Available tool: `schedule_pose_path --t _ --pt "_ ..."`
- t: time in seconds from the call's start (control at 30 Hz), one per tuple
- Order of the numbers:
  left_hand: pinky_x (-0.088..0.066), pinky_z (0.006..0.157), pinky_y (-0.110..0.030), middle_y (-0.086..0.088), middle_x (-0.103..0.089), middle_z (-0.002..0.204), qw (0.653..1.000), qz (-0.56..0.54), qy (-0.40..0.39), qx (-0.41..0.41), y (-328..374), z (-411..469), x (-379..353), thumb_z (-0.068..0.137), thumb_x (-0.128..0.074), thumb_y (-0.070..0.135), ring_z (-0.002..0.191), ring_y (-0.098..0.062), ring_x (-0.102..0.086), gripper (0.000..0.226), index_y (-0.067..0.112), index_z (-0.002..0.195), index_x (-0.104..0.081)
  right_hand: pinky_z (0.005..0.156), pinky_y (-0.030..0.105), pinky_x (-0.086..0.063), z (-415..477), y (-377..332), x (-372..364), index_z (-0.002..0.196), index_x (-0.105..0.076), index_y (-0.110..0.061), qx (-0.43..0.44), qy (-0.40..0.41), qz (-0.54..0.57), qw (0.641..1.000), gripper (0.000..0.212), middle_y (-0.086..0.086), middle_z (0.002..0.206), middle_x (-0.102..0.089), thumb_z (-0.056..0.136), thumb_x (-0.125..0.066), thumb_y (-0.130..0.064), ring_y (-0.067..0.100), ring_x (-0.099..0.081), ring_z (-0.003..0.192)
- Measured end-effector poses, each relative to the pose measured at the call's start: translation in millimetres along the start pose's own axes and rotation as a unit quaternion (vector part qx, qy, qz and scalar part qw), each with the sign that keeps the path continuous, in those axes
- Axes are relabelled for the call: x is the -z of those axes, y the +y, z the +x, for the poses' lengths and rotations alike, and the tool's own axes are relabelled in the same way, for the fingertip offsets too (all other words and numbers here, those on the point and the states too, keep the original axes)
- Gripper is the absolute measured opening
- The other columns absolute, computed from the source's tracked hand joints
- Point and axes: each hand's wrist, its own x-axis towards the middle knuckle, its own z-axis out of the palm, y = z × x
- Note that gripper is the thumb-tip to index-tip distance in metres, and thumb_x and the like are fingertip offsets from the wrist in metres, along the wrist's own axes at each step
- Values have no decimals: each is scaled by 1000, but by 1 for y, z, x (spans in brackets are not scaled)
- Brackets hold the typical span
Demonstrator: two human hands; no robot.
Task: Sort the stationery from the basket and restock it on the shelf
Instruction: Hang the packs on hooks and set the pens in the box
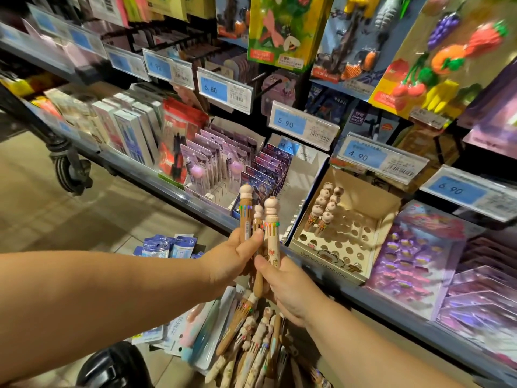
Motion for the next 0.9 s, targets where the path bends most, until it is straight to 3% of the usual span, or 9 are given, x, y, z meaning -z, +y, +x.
schedule_pose_path --t 0.07,0.23,0.3,0.43,0.6,0.67,0.73,0.8,0.9 --pt "-46 78 -28 1 -69 91 1000 -23 -1 -2 -1 0 1 77 -53 56 82 -13 -60 52 22 116 -60 100 47 -48 0 -1 1 118 -53 -15 -3 -30 -12 999 31 24 117 -65 95 -56 -35 33 -62 112" --pt "-49 64 -21 2 -69 72 998 -33 -53 -16 -5 -1 2 84 -58 53 66 -9 -63 43 11 95 -60 67 22 -52 -4 -10 8 132 -47 -4 -19 -126 14 992 35 13 91 -64 101 -43 -20 5 -64 68" --pt "-48 59 -20 0 -68 66 996 -43 -72 -8 -4 -2 1 82 -54 43 59 -11 -63 37 7 90 -60 65 20 -53 -5 -11 10 124 -50 8 -25 -149 9 988 38 16 82 -62 101 -42 -22 4 -65 65" --pt "-52 61 -25 -8 -69 73 993 -80 -85 14 -1 0 2 80 -62 32 64 -17 -66 30 4 89 -63 68 24 -57 -10 -19 11 84 -60 -3 -45 -169 -31 984 43 11 71 -64 82 -52 -45 15 -65 66" --pt "-50 78 -35 -14 -68 83 993 -86 -71 34 2 7 3 76 -77 30 77 -25 -63 35 1 93 -64 91 39 -55 -7 -25 18 85 -65 -11 -55 -141 -182 972 62 21 98 -71 78 -43 -69 33 -69 87" --pt "-49 82 -37 -15 -66 85 993 -92 -66 36 5 9 1 75 -72 28 80 -26 -62 34 1 95 -63 96 47 -51 -7 -29 19 84 -69 -11 -35 -119 -279 952 87 19 97 -72 70 -32 -88 34 -70 91" --pt "-50 83 -35 -15 -65 86 993 -88 -64 34 7 10 -2 73 -68 27 82 -26 -62 36 1 97 -63 97 48 -48 -4 -31 22 86 -70 -8 -21 -107 -355 928 114 15 95 -72 51 -16 -103 30 -69 90" --pt "-53 71 -28 -12 -66 80 994 -88 -62 31 10 10 -5 73 -67 26 73 -21 -64 34 1 96 -62 94 45 -49 -2 -31 25 80 -67 -11 -27 -87 -398 913 123 15 95 -71 34 -3 -107 26 -69 82" --pt "-54 70 -28 -12 -70 78 995 -62 -76 34 12 9 -5 75 -67 28 72 -21 -67 34 1 94 -65 87 40 -53 -5 -36 35 97 -64 -15 -34 -13 -395 918 121 11 99 -71 41 0 -102 21 -69 71"
